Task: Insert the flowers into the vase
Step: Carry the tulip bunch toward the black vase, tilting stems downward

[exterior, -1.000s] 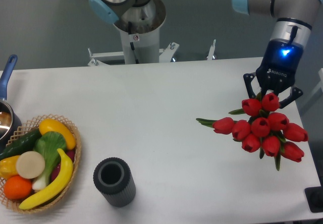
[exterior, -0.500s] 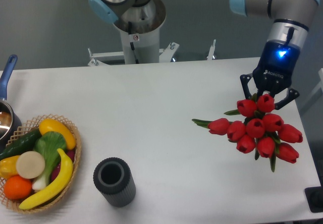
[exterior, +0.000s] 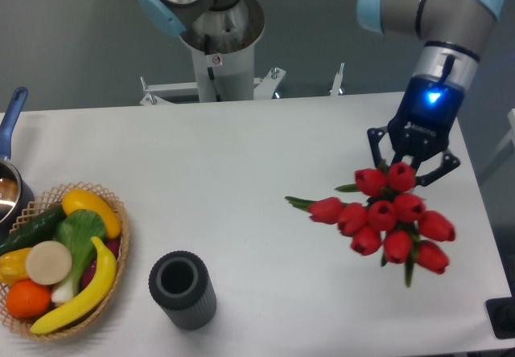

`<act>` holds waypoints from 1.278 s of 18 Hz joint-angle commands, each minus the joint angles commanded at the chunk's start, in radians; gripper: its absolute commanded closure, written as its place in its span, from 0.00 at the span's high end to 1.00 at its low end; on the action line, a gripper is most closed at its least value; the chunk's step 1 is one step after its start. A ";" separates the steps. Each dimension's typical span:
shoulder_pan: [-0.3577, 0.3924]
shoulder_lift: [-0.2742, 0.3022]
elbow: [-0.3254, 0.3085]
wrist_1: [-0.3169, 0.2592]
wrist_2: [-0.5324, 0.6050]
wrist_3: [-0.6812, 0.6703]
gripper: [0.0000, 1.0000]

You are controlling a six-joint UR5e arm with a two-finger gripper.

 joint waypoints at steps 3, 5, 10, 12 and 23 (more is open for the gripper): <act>-0.038 -0.009 -0.002 0.014 -0.049 0.006 0.16; -0.058 -0.018 -0.003 0.020 -0.106 0.014 0.16; -0.110 -0.020 -0.006 0.020 -0.245 0.015 0.16; -0.130 -0.020 -0.024 0.021 -0.288 0.031 0.16; -0.192 -0.028 -0.084 0.020 -0.549 0.133 0.14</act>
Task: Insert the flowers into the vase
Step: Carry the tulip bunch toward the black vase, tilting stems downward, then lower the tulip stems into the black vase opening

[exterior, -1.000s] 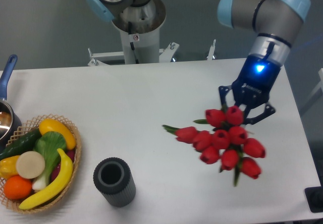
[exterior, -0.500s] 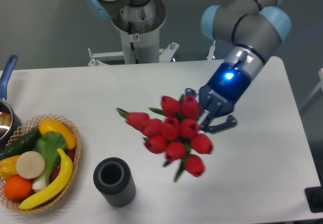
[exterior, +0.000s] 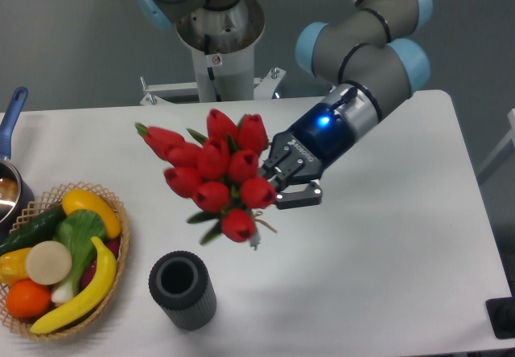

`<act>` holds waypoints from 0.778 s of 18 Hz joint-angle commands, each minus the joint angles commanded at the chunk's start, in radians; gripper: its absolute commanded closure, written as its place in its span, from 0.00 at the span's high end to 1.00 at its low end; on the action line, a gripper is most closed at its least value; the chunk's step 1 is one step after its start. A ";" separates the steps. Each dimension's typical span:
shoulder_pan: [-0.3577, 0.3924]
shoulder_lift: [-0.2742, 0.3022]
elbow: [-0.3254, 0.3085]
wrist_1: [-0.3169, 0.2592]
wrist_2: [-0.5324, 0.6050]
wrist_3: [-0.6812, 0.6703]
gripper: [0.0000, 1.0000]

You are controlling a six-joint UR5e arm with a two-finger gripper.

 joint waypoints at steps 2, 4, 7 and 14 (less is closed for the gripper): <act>-0.021 0.000 0.002 0.000 -0.002 0.002 0.14; -0.026 -0.006 0.005 0.000 -0.005 0.002 0.14; -0.051 -0.026 0.008 0.000 -0.005 0.011 0.14; -0.086 -0.061 0.035 0.000 -0.025 0.018 0.14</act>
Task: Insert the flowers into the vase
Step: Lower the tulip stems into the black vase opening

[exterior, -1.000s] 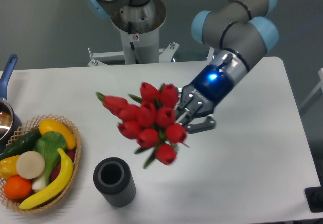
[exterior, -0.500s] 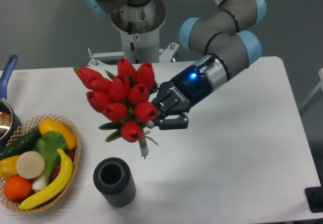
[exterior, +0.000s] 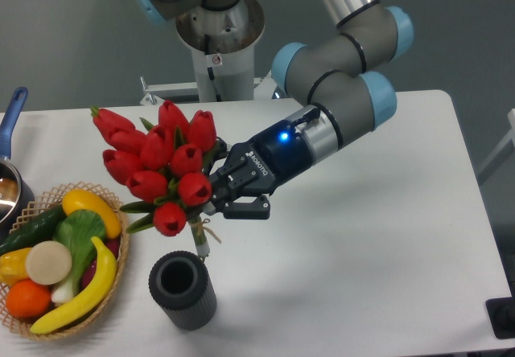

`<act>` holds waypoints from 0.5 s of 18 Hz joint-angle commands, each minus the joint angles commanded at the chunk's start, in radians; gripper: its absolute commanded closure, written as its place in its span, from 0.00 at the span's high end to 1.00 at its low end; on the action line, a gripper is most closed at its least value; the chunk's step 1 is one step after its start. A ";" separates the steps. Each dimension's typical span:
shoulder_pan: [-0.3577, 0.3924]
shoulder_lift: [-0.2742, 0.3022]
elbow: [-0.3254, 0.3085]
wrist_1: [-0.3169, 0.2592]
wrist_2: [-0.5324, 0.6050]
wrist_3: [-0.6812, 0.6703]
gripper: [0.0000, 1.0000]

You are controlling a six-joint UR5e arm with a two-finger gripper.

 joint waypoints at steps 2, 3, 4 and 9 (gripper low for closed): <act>-0.008 -0.012 0.014 0.000 0.000 0.000 0.14; -0.009 -0.023 0.023 -0.002 0.000 0.000 0.14; -0.009 -0.026 0.029 -0.002 0.000 0.000 0.14; -0.025 -0.061 0.061 -0.002 0.000 0.002 0.14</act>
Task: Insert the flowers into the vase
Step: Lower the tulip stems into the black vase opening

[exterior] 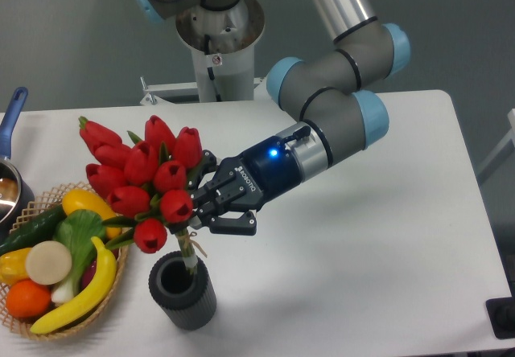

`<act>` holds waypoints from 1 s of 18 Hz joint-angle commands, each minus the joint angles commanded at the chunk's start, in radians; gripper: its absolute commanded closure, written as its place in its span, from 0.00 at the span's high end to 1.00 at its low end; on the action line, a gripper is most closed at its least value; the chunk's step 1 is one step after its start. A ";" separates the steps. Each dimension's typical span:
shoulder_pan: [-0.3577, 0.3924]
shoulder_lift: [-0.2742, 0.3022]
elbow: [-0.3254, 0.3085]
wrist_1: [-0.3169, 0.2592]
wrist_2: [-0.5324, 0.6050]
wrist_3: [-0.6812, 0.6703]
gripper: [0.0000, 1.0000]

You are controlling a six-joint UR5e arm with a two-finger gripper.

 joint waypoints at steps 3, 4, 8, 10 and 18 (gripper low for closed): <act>-0.011 -0.009 0.000 0.000 0.000 -0.002 0.14; -0.011 -0.009 -0.003 0.000 0.000 -0.002 0.14; -0.025 -0.011 -0.009 0.000 0.002 -0.002 0.14; -0.025 -0.017 -0.009 0.000 0.002 -0.002 0.14; -0.026 -0.048 -0.029 0.000 0.006 0.000 0.14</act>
